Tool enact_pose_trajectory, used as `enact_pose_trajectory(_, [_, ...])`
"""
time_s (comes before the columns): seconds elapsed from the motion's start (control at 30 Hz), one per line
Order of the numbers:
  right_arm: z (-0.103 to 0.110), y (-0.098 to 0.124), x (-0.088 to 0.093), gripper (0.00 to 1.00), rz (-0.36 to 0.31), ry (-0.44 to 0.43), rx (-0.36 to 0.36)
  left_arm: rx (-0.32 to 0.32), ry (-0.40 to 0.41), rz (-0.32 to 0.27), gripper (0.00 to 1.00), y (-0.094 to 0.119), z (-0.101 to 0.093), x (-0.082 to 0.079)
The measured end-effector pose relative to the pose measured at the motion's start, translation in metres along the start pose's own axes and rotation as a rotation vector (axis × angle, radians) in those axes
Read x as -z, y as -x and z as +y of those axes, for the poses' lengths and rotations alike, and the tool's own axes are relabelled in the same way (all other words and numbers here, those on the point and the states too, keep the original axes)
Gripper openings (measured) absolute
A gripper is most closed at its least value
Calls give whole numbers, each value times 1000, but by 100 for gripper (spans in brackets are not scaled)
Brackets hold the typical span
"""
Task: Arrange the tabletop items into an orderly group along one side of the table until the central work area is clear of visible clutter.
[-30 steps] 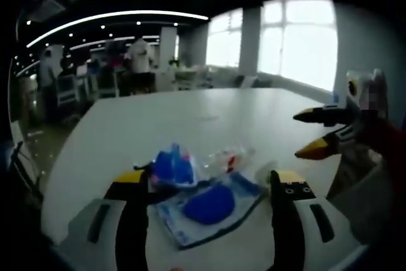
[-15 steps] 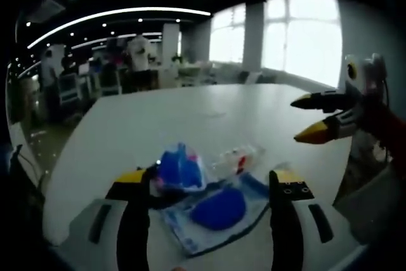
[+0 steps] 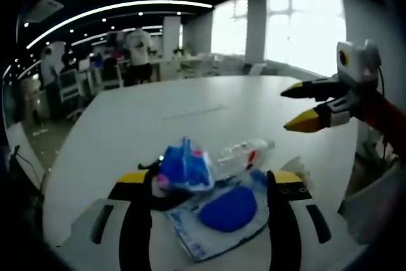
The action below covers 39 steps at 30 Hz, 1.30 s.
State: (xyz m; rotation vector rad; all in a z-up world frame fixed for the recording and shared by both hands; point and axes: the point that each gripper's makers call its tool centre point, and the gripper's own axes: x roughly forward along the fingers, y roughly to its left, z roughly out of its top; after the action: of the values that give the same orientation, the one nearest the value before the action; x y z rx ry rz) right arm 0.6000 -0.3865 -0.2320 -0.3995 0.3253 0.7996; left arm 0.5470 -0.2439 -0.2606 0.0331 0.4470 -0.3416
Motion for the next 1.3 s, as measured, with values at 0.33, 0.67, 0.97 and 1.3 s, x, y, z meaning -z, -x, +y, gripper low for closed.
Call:
enact_pose_trajectory(0.33, [-5, -29, 5, 56, 18, 7, -36, -12, 5, 52, 67, -21, 9, 11])
enact_pose_trajectory(0.67, [-10, -58, 11, 55, 40, -8, -59, -27, 21, 94, 63, -35, 20, 25])
enact_pose_trajectory(0.97, [-16, -88, 22, 53, 82, 4, -89, -32, 32, 119, 59, -46, 25, 34])
enact_pose_trajectory(1.3, [-18, -121, 26, 51, 115, 18, -117, -38, 44, 144, 59, -56, 30, 41])
